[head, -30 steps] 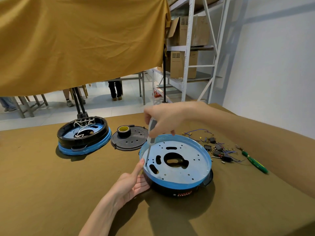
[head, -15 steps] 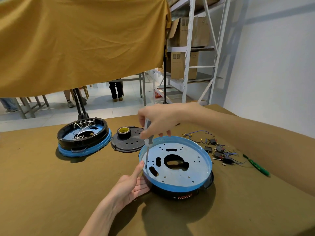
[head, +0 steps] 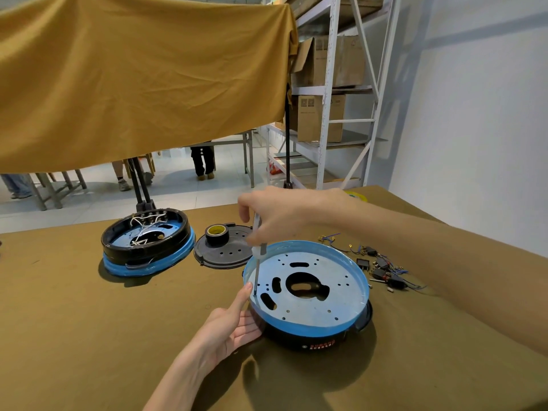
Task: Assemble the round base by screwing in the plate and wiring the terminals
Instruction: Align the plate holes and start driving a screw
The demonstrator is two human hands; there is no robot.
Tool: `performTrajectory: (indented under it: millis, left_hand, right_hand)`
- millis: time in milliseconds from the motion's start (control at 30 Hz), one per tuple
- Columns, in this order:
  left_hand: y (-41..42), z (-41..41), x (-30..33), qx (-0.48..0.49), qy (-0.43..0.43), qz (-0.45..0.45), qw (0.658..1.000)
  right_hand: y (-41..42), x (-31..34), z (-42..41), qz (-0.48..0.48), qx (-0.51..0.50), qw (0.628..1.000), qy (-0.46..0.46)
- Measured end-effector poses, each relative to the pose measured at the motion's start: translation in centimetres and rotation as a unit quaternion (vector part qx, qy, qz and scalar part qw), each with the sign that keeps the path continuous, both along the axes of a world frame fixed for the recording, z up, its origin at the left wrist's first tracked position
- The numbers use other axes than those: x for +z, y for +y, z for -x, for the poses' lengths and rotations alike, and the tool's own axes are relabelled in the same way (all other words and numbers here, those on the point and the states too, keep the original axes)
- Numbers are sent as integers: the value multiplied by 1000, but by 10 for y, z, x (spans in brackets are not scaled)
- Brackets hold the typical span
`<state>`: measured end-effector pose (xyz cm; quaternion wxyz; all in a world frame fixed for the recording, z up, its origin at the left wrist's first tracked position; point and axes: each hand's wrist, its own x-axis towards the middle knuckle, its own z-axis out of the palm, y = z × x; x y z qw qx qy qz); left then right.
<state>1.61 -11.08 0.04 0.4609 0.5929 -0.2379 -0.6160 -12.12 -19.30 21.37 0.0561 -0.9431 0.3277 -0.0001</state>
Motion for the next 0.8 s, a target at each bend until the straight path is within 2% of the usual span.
performTrajectory:
  millis: [67,200,333,467,567,700,800]
  left_hand:
    - [0,0,0,-4,1,0,1000]
    - [1,-1,0,-11,5,4,1000]
    - [0,-1,0,-9,1,4,1000]
    - [0,-1,-1,-7,-2,4,1000]
    - [-1,-2,-2,-4,-1,2,1000]
    - [-2,-2,-3,-3,1,1,1000]
    - [-2,-2,-4,-5,1,3,1000]
  right_hand:
    - [-1,3,2,-50,-3,999,6]
    - [-6,-4,0,5,-22,1000,-2]
    - [-10,1,4,-73,-14,997,-1]
    - [-11,-4,1,-26,-28,999,-4]
    - [-8,3,2,-86,-3,996,3]
    - [-8,-1,-3,-16,-9,1000,11]
    - [-7,5,-1,-44,5,998,43]
